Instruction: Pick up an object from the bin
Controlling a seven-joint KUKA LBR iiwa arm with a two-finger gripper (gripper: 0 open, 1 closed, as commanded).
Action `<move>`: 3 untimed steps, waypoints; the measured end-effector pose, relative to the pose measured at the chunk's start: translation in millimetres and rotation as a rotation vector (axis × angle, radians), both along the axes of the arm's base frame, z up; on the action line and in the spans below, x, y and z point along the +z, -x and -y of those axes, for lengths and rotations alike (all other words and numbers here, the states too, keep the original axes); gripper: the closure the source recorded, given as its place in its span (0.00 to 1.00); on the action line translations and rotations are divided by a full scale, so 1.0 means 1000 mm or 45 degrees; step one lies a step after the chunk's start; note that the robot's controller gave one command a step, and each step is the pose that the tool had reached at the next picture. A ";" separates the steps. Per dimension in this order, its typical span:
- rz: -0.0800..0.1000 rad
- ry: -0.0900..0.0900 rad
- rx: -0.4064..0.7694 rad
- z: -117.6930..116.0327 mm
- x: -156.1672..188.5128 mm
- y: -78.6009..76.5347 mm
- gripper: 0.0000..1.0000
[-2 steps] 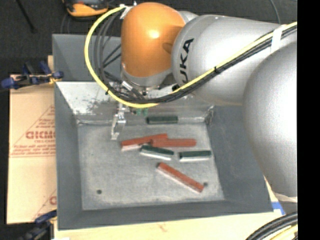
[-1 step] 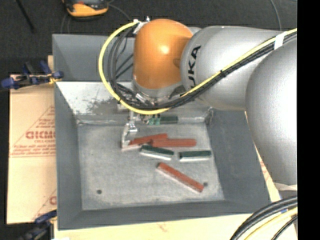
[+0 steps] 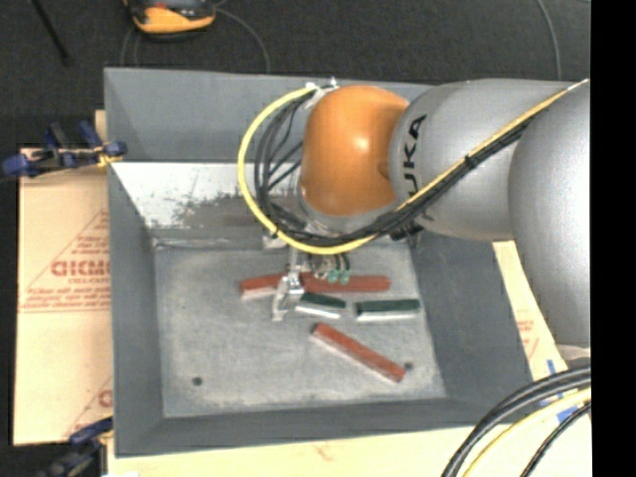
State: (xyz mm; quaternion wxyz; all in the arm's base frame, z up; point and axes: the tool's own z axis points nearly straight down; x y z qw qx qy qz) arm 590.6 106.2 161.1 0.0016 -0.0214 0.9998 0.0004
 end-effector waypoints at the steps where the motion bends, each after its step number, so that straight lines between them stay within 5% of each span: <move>1: 0.000 -0.002 0.001 0.001 -0.080 -0.036 1.00; 2: 0.001 -0.003 0.000 0.001 -0.080 -0.036 1.00; 3: -0.001 0.002 0.039 -0.018 0.102 -0.043 1.00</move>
Offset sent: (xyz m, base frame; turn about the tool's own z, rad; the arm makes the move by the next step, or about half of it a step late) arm 0.0000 0.0000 0.0000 0.0000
